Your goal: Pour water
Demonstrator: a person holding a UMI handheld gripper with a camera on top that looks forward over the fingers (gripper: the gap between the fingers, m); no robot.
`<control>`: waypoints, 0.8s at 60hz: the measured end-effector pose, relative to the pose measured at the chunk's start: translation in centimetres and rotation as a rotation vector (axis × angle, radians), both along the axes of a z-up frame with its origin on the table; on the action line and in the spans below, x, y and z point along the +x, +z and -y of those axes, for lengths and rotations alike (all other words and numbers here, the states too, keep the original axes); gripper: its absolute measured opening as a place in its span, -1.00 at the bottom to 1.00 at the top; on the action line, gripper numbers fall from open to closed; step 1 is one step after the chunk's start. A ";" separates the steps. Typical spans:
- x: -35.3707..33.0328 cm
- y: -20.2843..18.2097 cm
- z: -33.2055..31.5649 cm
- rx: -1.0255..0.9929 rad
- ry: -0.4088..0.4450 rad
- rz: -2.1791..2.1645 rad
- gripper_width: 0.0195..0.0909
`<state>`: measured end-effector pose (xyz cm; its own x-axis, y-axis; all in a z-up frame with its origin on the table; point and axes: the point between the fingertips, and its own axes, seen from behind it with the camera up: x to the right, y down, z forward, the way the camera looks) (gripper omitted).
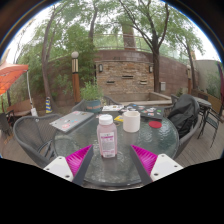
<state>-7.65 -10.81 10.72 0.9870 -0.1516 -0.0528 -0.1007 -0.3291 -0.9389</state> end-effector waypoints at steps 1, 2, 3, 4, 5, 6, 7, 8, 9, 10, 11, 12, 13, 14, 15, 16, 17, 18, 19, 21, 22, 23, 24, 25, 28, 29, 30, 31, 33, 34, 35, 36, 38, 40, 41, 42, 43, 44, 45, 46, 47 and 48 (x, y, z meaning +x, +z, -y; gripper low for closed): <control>0.0 -0.5 -1.3 0.008 0.003 0.005 0.81; 0.0 -1.1 -2.5 0.012 0.004 0.010 0.81; 0.1 -1.6 -3.6 0.013 0.003 0.016 0.81; 0.0 -2.1 -4.7 0.015 0.003 0.020 0.81; -0.1 -2.4 -5.8 0.017 0.008 0.023 0.80; -0.2 -2.7 -6.7 0.022 0.013 0.025 0.81; -0.2 -2.9 -7.6 0.029 0.016 0.029 0.81; -0.2 -3.0 -8.5 0.036 0.018 0.035 0.80; -0.2 -3.1 -9.2 0.040 0.019 0.041 0.80; -0.1 -3.3 -9.8 0.041 0.019 0.047 0.81; -0.1 -3.4 -10.5 0.044 0.018 0.052 0.80; 0.1 -3.4 -11.1 0.051 0.016 0.056 0.80; 0.3 -3.3 -11.7 0.062 0.012 0.061 0.81; 0.5 -3.1 -12.2 0.073 0.006 0.067 0.81; 0.7 -3.1 -12.6 0.081 -0.003 0.074 0.81; 0.9 -3.1 -13.1 0.083 -0.010 0.082 0.77; 1.1 -3.0 -13.5 0.087 -0.020 0.090 0.68; 1.3 -3.0 -13.7 0.091 -0.031 0.096 0.54; 1.3 -2.9 -14.0 0.096 -0.037 0.102 0.34; 0.8 -3.0 -14.4 0.098 -0.025 0.102 -0.05; 1.4 -3.0 -14.6 0.100 -0.019 0.105 -0.04; 1.3 -2.8 -14.7 0.111 -0.018 0.113 -0.05; 1.2 -2.6 -14.8 0.125 -0.013 0.124 -0.09; 0.7 -2.8 -15.0 0.127 -0.006 0.131 -0.12; 0.5 -3.0 -15.1 0.114 0.016 0.141 -0.20; 0.5 -3.0 -15.1 0.101 0.023 0.138 -0.20; 0.5 -3.1 -15.2 0.085 0.027 0.132 -0.20; 0.4 -3.3 -15.5 0.079 0.032 0.127 -0.25; 0.5 -3.4 -16.0 0.050 0.043 0.103 -0.28; 0.6 -3.7 -16.2 0.033 0.046 0.087 -0.28; 0.3 -3.3 -15.6 0.020 0.040 0.077 -0.30; 0.8 -3.5 -16.4 0.006 0.050 0.054 -0.33; 0.8 -3.5 -17.2 -0.023 0.067 0.020 -0.34; 0.4 -2.5 -18.3 -0.023 0.096 -0.011 -0.34; -0.4 -2.1 -18.6 -0.025 0.096 -0.022 -0.34; -0.3 -1.4 -19.2 -0.005 0.117 -0.047 -0.33; -0.4 -0.5 -19.8 0.007 0.127 -0.076 -0.33; -0.4 0.5 -20.4 0.020 0.131 -0.113 -0.33; -0.3 1.5 -21.1 0.033 0.132 -0.157 -0.33; -0.4 2.3 -21.7 0.044 0.135 -0.211 -0.33; -1.2 3.9 -22.7 0.045 0.128 -0.257 -0.33; -0.7 4.1 -23.1 0.061 0.142 -0.335 -0.33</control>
<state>-8.33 12.30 14.78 0.9245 -0.0013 -0.3813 -0.3633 -0.3063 -0.8799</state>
